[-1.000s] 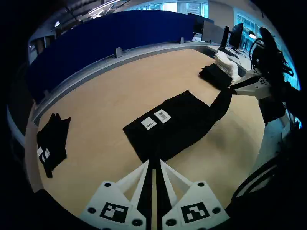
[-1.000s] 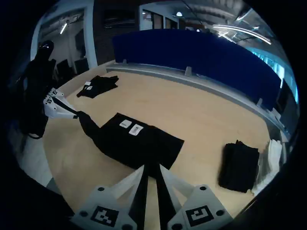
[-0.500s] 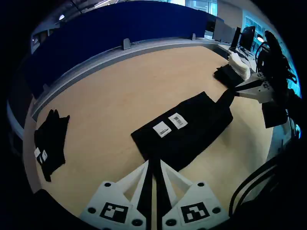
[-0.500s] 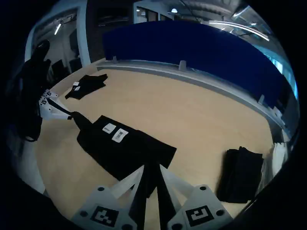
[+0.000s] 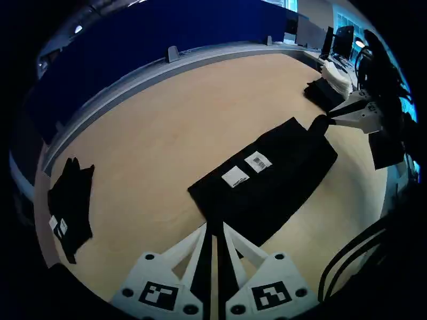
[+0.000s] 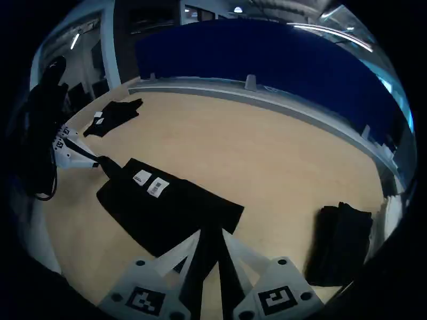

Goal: Fold towel

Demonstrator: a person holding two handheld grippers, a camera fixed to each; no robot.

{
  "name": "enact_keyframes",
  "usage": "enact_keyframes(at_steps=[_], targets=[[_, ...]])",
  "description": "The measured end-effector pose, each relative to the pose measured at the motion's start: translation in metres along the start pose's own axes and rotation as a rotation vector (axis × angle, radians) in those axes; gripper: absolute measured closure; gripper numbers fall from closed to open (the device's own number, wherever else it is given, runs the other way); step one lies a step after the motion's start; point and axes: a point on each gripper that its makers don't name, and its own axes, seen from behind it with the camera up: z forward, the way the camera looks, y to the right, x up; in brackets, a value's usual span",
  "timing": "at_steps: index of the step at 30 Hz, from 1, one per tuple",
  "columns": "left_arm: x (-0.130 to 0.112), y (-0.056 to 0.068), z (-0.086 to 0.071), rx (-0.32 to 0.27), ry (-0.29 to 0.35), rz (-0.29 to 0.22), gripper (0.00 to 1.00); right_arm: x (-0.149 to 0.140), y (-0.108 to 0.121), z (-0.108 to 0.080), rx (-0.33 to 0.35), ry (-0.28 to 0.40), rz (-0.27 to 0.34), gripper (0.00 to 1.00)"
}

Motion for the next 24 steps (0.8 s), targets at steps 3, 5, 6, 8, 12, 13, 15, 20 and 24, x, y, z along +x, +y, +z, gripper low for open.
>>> enact_keyframes(at_steps=[3, 5, 6, 8, 12, 13, 15, 20, 24], targets=[[0.003, -0.002, 0.004, 0.0, 0.002, 0.007, 0.94, 0.001, 0.002, 0.001, -0.004, -0.001, -0.001, 0.86], [0.005, -0.004, 0.007, 0.002, 0.002, 0.01, 0.94, 0.0, 0.004, 0.003, -0.006, -0.006, 0.001, 0.86], [0.005, -0.005, 0.008, 0.002, 0.002, 0.012, 0.94, 0.0, 0.005, 0.004, -0.007, -0.008, 0.002, 0.86], [0.005, -0.006, 0.011, 0.001, -0.003, 0.015, 0.94, -0.001, 0.007, 0.008, -0.008, -0.014, 0.007, 0.86], [0.005, -0.008, 0.019, 0.0, -0.007, 0.022, 0.93, -0.004, 0.011, 0.015, -0.013, -0.028, 0.016, 0.86], [0.005, -0.009, 0.021, 0.0, -0.005, 0.027, 0.92, -0.005, 0.012, 0.017, -0.015, -0.03, 0.018, 0.86], [0.006, -0.01, 0.026, 0.001, -0.001, 0.037, 0.92, -0.007, 0.013, 0.02, -0.02, -0.034, 0.023, 0.86], [0.004, -0.016, 0.03, 0.011, -0.009, 0.079, 0.87, -0.01, 0.015, 0.025, -0.029, -0.034, 0.034, 0.86], [0.001, -0.02, 0.032, 0.022, -0.014, 0.097, 0.82, -0.012, 0.015, 0.027, -0.038, -0.035, 0.036, 0.86]])
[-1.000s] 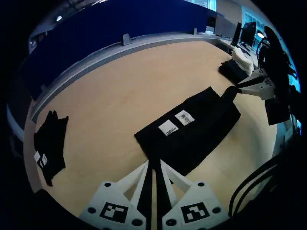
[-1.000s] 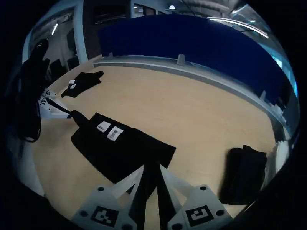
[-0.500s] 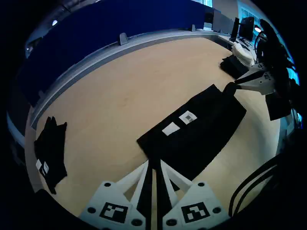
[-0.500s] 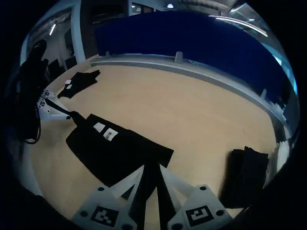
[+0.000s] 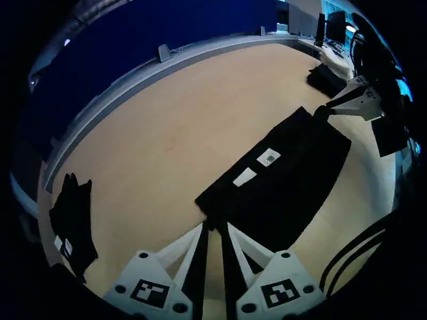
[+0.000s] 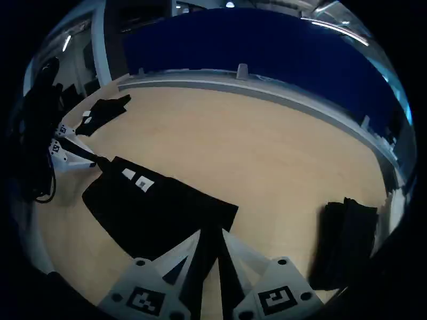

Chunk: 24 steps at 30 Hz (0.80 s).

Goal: Fold towel

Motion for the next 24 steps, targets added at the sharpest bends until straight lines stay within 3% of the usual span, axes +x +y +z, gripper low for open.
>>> enact_keyframes(at_steps=[9, 13, 20, 22, 24], targets=[[-0.008, -0.01, 0.001, 0.024, -0.005, -0.022, 0.78, -0.004, 0.002, 0.006, -0.026, -0.004, 0.007, 0.87], [-0.01, -0.012, 0.003, 0.035, -0.006, -0.028, 0.77, -0.004, 0.005, 0.01, -0.046, -0.007, 0.017, 0.8], [-0.009, -0.01, 0.003, 0.04, 0.006, -0.045, 0.76, 0.0, 0.012, 0.013, -0.09, -0.003, 0.021, 0.43], [-0.008, -0.008, 0.002, 0.034, 0.011, -0.056, 0.68, 0.001, 0.013, 0.012, -0.094, 0.001, 0.024, 0.32], [-0.007, -0.006, 0.0, 0.023, 0.017, -0.07, 0.46, 0.002, 0.012, 0.01, -0.094, 0.006, 0.027, 0.18]])
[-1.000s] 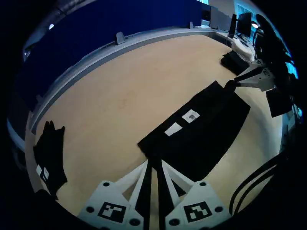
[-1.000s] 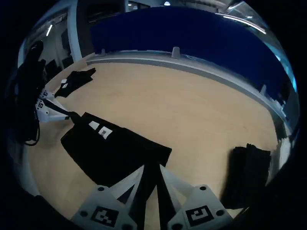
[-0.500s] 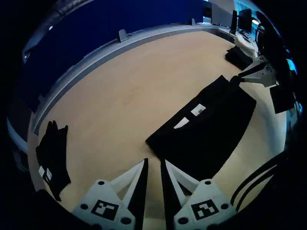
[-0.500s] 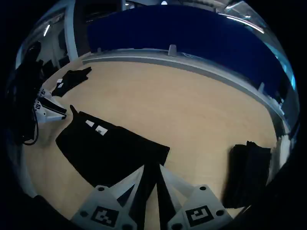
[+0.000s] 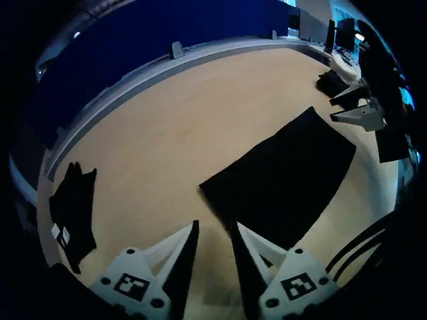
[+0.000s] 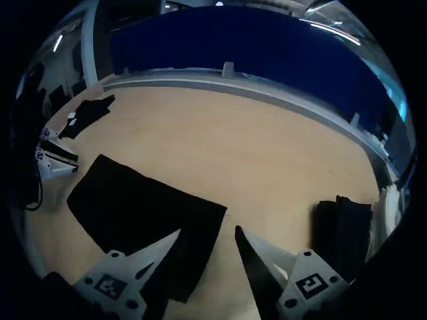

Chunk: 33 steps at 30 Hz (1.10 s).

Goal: Fold towel

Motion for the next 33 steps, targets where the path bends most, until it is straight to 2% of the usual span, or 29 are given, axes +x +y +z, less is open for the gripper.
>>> enact_keyframes(at_steps=[1, 2, 4, 9, 15, 21, 33], targets=[[0.0, 0.001, -0.001, -0.006, 0.002, -0.011, 0.34, 0.0, 0.0, -0.001, 0.002, 0.002, 0.004, 0.08], [0.0, 0.002, -0.002, -0.011, 0.003, -0.02, 0.22, 0.0, -0.001, -0.003, 0.005, 0.004, 0.007, 0.04], [0.0, 0.003, -0.004, -0.017, 0.008, -0.038, 0.1, -0.001, -0.001, -0.005, 0.008, 0.008, 0.017, 0.0], [-0.001, 0.001, -0.008, -0.008, 0.017, -0.057, 0.1, -0.002, 0.001, -0.011, 0.01, 0.014, 0.046, 0.0], [-0.003, -0.002, -0.015, 0.015, 0.027, -0.055, 0.1, -0.007, 0.001, -0.017, 0.02, 0.011, 0.051, 0.0], [-0.014, -0.004, -0.032, 0.039, 0.032, -0.093, 0.1, -0.016, -0.007, -0.027, 0.048, 0.001, 0.029, 0.0], [-0.065, -0.006, -0.075, 0.101, 0.014, -0.165, 0.1, -0.044, -0.024, -0.045, 0.095, -0.032, -0.067, 0.0]])
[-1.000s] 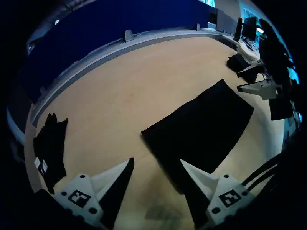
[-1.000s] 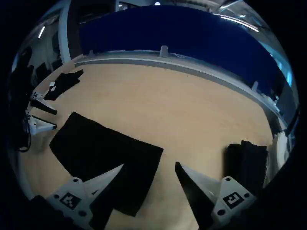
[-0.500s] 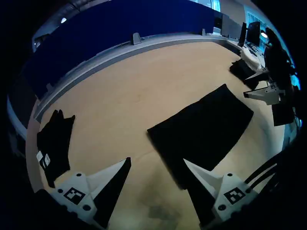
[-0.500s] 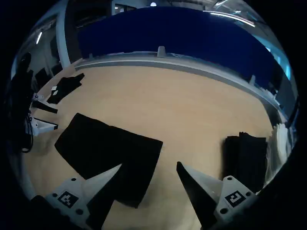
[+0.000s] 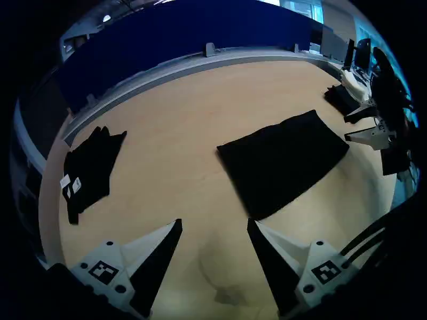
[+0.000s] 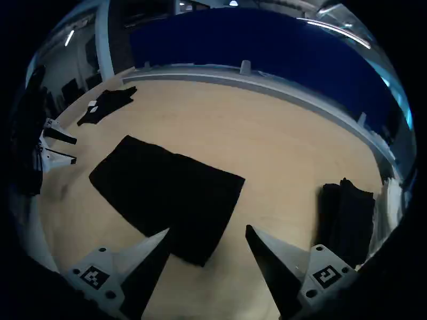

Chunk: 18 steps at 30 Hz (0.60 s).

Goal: Fold towel

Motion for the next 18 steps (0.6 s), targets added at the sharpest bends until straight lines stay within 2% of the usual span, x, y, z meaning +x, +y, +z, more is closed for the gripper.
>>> enact_keyframes(at_steps=[7, 18], targets=[[-0.029, -0.005, -0.024, 0.027, -0.007, -0.053, 0.1, -0.019, -0.014, -0.009, 0.047, -0.032, -0.077, 0.0], [-0.054, -0.008, -0.042, 0.05, -0.021, -0.109, 0.1, -0.033, -0.018, -0.009, 0.076, -0.07, -0.131, 0.01]])
